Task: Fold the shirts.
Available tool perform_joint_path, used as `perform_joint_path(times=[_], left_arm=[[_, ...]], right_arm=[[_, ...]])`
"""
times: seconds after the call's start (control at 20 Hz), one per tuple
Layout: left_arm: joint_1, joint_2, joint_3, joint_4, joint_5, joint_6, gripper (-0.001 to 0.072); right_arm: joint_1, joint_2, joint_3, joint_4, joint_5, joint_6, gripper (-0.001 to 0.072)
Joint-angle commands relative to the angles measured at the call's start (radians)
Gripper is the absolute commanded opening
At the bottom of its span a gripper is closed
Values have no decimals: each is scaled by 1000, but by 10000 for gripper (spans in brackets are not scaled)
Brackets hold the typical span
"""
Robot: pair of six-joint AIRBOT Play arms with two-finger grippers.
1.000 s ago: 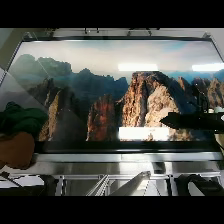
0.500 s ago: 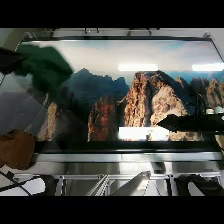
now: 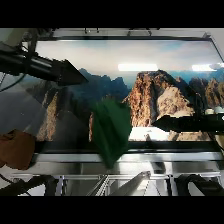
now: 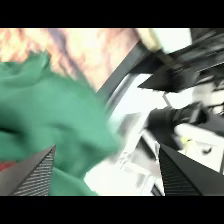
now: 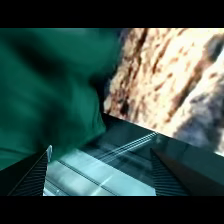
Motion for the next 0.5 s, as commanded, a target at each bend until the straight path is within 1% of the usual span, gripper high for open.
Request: perform_joint_path(times=[0.0,0.1,0.2,0.3,0.35,0.4,0.45], left_arm=[[-47,-54,-35,152,8,-43,716],[-22,-81,-81,235,-40,-92,714],[-6,-86,-195,262,-48,-102,713],[-3,-85,-341,257,6,-90,713],[-14,-85,-412,249,36,-82,713],[-32,-85,-487,217,69,-56,713],[-58,-85,-558,157,108,-13,708]], right_arm=[[-1,0,2,0,-78,-11,705],[0,-26,2,3,-117,-11,703],[11,-106,2,51,-117,-30,696],[40,-219,2,164,-130,-140,696],[60,-285,3,246,-145,-218,696],[79,-345,3,325,-160,-288,696],[103,-412,8,402,-174,-359,696]])
